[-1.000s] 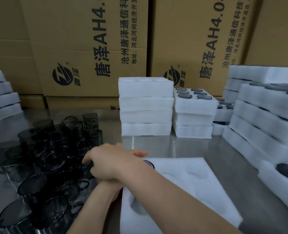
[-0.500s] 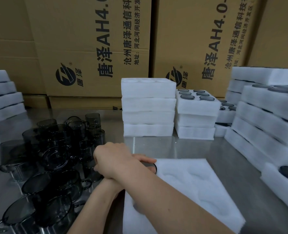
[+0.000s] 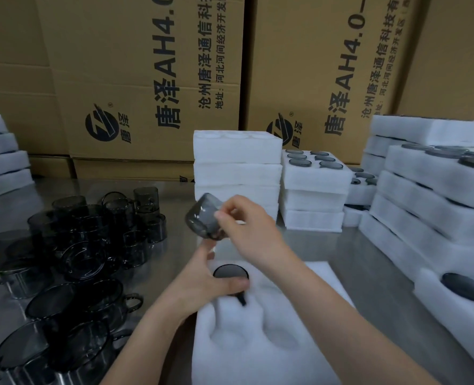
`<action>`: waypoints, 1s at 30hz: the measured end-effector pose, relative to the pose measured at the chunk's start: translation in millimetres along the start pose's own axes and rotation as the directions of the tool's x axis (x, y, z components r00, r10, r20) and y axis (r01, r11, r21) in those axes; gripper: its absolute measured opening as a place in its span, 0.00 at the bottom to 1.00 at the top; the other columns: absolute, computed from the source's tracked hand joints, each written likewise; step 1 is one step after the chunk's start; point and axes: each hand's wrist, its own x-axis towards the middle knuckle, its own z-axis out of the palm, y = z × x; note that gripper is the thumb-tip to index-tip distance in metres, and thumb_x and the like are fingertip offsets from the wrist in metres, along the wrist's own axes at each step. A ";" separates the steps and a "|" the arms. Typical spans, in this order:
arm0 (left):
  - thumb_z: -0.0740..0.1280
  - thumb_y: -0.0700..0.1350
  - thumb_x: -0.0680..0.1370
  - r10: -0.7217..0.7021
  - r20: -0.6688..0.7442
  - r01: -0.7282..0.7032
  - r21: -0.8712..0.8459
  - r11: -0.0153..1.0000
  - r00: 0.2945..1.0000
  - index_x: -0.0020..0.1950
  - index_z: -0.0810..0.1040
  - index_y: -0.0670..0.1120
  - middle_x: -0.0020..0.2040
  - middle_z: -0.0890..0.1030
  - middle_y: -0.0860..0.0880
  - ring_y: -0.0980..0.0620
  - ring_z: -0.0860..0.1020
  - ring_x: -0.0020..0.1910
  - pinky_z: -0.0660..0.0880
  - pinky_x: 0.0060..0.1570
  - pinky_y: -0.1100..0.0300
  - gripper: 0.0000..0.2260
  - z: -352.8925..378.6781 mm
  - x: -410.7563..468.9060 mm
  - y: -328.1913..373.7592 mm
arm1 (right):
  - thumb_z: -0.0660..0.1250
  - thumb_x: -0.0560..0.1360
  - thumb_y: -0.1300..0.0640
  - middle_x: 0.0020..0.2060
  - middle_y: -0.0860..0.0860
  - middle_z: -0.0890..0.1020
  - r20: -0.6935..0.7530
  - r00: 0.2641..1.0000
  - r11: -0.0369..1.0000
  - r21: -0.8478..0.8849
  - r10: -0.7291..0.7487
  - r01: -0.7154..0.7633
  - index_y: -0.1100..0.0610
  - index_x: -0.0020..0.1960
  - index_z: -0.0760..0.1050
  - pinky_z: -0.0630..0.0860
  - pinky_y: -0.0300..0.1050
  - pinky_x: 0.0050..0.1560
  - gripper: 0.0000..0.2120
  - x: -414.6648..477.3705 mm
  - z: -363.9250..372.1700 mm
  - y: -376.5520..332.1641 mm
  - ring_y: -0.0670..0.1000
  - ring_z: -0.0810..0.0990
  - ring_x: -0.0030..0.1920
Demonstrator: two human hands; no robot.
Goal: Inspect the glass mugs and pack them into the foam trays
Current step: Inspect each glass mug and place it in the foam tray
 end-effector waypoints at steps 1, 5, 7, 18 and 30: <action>0.79 0.57 0.52 0.040 -0.014 -0.041 -0.031 0.999 0.999 0.71 0.58 0.58 0.71 0.65 0.58 0.54 0.63 0.72 0.63 0.66 0.61 0.51 2.4 -0.8 2.5 | 0.67 0.77 0.58 0.37 0.47 0.80 -0.034 0.999 0.998 0.065 0.023 -0.021 0.51 0.38 0.72 0.76 0.47 0.53 0.10 -4.2 -10.6 5.4 0.50 0.81 0.45; 0.80 0.59 0.54 0.176 -0.093 -0.172 0.047 0.984 0.980 0.75 0.53 0.67 0.74 0.62 0.64 0.67 0.60 0.72 0.63 0.67 0.62 0.56 5.6 -3.4 8.1 | 0.70 0.75 0.61 0.37 0.53 0.81 -0.089 0.991 0.978 0.193 0.100 -0.081 0.59 0.38 0.76 0.80 0.47 0.50 0.08 -32.9 -43.0 25.0 0.48 0.81 0.41; 0.77 0.64 0.54 0.236 -0.086 -0.217 0.187 0.958 0.968 0.72 0.55 0.71 0.71 0.63 0.69 0.70 0.61 0.69 0.64 0.64 0.65 0.51 12.1 -7.9 18.2 | 0.73 0.73 0.61 0.35 0.51 0.82 -0.076 0.990 0.979 0.177 0.118 -0.103 0.57 0.37 0.77 0.78 0.39 0.45 0.08 -48.5 -49.8 31.1 0.43 0.80 0.38; 0.69 0.46 0.71 0.336 0.019 -0.314 0.410 0.856 0.942 0.76 0.61 0.56 0.69 0.67 0.60 0.65 0.67 0.66 0.64 0.60 0.74 0.34 35.1 -16.0 31.1 | 0.78 0.68 0.57 0.49 0.51 0.80 0.011 0.982 0.934 0.306 0.190 -0.184 0.48 0.55 0.77 0.75 0.31 0.38 0.19 -67.3 -49.0 39.2 0.44 0.83 0.38; 0.75 0.40 0.70 0.206 -0.080 -0.177 0.279 0.944 0.975 0.66 0.71 0.53 0.60 0.76 0.57 0.61 0.77 0.49 0.70 0.40 0.77 0.27 32.0 -8.2 33.3 | 0.79 0.60 0.46 0.51 0.45 0.80 -0.110 0.983 0.966 0.230 0.149 -0.120 0.47 0.53 0.72 0.78 0.53 0.56 0.26 -53.8 -31.1 46.9 0.44 0.80 0.53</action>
